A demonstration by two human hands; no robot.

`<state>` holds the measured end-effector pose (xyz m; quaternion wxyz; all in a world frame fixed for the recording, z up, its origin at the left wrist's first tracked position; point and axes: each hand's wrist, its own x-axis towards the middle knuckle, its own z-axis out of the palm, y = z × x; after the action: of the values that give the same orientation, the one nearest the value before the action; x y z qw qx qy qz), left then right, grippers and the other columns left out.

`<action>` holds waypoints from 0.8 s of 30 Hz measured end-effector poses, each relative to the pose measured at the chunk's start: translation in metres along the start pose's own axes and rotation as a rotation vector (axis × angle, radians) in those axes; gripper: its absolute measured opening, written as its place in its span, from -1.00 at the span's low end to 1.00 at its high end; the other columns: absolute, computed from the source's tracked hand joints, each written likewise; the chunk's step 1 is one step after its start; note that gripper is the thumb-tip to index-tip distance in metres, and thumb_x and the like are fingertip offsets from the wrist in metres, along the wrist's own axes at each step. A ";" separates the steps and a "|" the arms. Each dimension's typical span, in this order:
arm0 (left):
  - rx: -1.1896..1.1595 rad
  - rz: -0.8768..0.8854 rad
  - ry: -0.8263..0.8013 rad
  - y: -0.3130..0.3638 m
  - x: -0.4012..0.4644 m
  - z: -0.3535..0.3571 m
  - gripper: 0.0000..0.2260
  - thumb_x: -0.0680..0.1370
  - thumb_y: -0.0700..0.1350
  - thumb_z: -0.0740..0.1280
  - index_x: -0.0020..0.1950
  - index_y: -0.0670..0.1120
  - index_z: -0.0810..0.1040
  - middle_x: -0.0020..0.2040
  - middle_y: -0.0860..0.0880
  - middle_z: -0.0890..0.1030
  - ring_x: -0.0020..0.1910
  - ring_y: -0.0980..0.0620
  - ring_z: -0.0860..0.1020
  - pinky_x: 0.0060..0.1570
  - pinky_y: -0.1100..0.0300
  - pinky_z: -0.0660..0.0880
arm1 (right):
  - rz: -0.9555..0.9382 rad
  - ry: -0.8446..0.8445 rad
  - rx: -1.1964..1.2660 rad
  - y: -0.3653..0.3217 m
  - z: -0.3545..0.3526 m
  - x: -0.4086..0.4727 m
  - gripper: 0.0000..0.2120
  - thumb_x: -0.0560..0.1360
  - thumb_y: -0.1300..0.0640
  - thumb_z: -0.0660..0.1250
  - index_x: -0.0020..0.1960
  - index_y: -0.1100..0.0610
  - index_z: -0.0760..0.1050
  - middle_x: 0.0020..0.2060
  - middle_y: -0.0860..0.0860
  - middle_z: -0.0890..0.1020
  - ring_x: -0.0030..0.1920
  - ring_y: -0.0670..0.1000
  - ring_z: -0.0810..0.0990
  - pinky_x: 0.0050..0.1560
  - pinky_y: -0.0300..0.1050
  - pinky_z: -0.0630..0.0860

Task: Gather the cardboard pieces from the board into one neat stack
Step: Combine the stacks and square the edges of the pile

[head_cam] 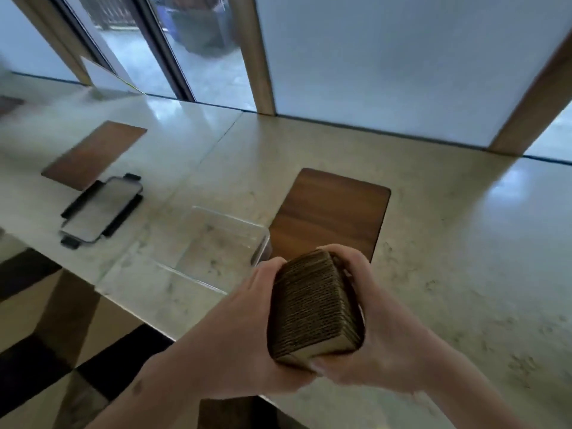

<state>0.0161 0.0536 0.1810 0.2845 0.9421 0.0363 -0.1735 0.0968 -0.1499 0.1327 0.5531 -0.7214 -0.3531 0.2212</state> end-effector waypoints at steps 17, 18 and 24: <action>-1.390 -0.133 -0.031 -0.222 0.041 -0.055 -0.28 0.30 -0.17 0.54 0.44 -0.03 0.41 0.28 -0.33 0.59 0.16 -0.36 0.63 -0.04 -0.23 0.63 | 0.587 0.384 0.310 -0.026 0.183 0.227 -0.04 -0.01 -0.22 0.66 0.32 -0.18 0.34 0.19 -0.04 0.53 0.13 0.01 0.63 0.09 0.09 0.67; -1.429 -0.149 -0.030 -0.230 0.044 -0.060 -0.30 0.31 -0.17 0.52 0.44 -0.05 0.42 0.27 -0.33 0.59 0.13 -0.34 0.65 -0.09 -0.19 0.64 | 0.603 0.407 0.305 -0.024 0.195 0.236 -0.08 0.02 -0.25 0.63 0.32 -0.18 0.37 0.15 -0.06 0.55 0.11 -0.01 0.64 0.08 0.09 0.66; -1.317 -0.289 -0.084 -0.264 0.065 -0.084 -0.23 0.31 -0.12 0.57 0.48 -0.06 0.38 0.31 -0.26 0.59 0.21 -0.30 0.63 0.13 -0.31 0.61 | 0.746 0.273 0.537 0.007 0.208 0.261 -0.12 0.12 -0.16 0.68 0.34 -0.32 0.36 0.19 0.03 0.64 0.13 0.13 0.69 0.05 0.21 0.69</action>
<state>0.0588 0.3183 0.0854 0.7746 0.5501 0.2493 -0.1878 0.1214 0.1796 0.0842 0.6441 -0.6529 0.0754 0.3913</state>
